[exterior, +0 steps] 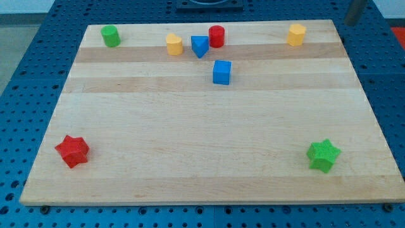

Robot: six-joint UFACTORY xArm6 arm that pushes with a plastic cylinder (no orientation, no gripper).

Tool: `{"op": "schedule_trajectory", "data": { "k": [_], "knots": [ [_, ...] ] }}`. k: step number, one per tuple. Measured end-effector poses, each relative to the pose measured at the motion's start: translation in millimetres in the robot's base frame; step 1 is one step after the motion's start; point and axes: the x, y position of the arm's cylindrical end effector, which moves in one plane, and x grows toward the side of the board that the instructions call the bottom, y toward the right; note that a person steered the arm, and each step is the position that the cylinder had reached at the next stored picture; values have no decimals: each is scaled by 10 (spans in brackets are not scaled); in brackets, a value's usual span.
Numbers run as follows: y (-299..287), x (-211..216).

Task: Slide the hexagon above the cube

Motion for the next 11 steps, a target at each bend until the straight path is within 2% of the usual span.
{"op": "schedule_trajectory", "data": {
  "k": [2,4,5,6,8,11],
  "knots": [
    [-113,1],
    [-1153,-102],
    [-869,12],
    [-1027,363],
    [-2616,717],
    [-2542,720]
  ]
}}
